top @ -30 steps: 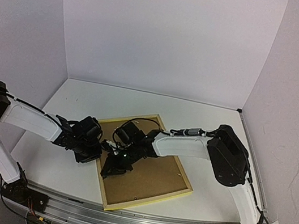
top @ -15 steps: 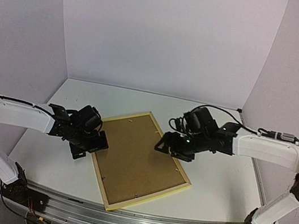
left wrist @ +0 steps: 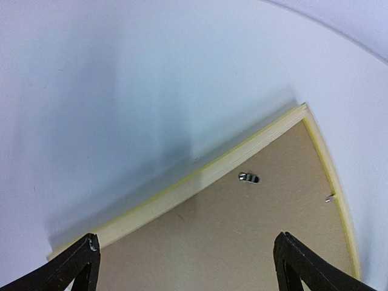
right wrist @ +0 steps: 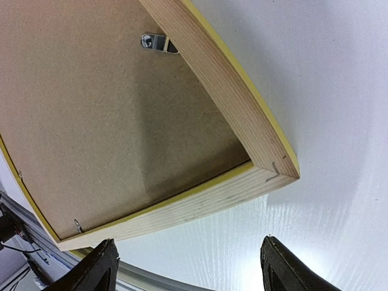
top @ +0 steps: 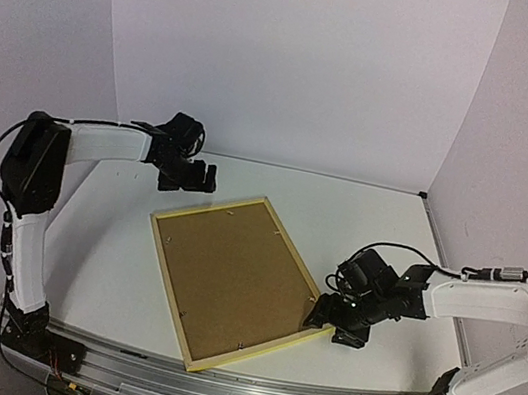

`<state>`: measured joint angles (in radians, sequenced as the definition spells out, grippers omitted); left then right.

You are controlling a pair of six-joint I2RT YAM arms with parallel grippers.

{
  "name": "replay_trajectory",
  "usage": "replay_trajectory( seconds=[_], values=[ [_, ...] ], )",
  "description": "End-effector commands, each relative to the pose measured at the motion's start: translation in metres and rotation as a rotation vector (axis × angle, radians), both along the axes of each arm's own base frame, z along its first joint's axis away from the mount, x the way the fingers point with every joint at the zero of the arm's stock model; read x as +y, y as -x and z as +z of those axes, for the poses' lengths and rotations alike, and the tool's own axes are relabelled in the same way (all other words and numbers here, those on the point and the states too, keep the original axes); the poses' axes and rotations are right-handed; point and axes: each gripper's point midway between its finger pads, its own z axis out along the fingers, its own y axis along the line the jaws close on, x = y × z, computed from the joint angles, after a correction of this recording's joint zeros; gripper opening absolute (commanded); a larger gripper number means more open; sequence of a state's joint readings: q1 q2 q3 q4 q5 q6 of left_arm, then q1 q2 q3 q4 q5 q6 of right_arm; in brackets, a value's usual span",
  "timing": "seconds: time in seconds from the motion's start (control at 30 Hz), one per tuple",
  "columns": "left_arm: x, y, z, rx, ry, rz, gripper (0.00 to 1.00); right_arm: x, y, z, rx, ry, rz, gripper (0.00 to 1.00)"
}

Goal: Put the photo into the frame

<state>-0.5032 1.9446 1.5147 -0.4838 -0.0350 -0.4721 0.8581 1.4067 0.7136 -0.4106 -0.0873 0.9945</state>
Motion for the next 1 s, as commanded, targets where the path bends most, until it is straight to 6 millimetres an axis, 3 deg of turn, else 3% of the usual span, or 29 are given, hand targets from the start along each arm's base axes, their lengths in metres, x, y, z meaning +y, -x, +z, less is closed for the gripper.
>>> replay_trajectory(
  seconds=[0.0,0.1,0.27,0.5,0.63,0.73,0.97],
  values=[
    [-0.021,-0.031,-0.026,-0.019,-0.083,-0.321,1.0,0.015,-0.009,-0.009,0.024,-0.032,-0.062,0.76],
    [-0.03,-0.04,-0.05,-0.003,-0.089,-0.413,0.98,0.018,-0.015,-0.016,0.03,-0.015,-0.089,0.75],
    [-0.045,-0.029,-0.083,0.074,-0.059,-0.555,0.85,0.015,-0.029,-0.026,0.018,0.03,-0.161,0.71],
    [-0.032,-0.008,-0.104,0.12,-0.081,-0.544,0.53,0.008,-0.06,-0.028,0.017,0.041,-0.242,0.59],
    [-0.018,0.015,-0.111,0.157,-0.076,-0.486,0.32,-0.003,-0.092,-0.033,0.035,0.035,-0.267,0.54],
    [-0.001,0.033,-0.115,0.187,-0.082,-0.402,0.22,-0.011,-0.119,-0.036,0.032,0.033,-0.269,0.51],
    [0.035,0.101,-0.115,0.275,-0.052,-0.158,0.02,-0.017,-0.195,-0.042,-0.007,0.016,-0.186,0.49]
  ],
)
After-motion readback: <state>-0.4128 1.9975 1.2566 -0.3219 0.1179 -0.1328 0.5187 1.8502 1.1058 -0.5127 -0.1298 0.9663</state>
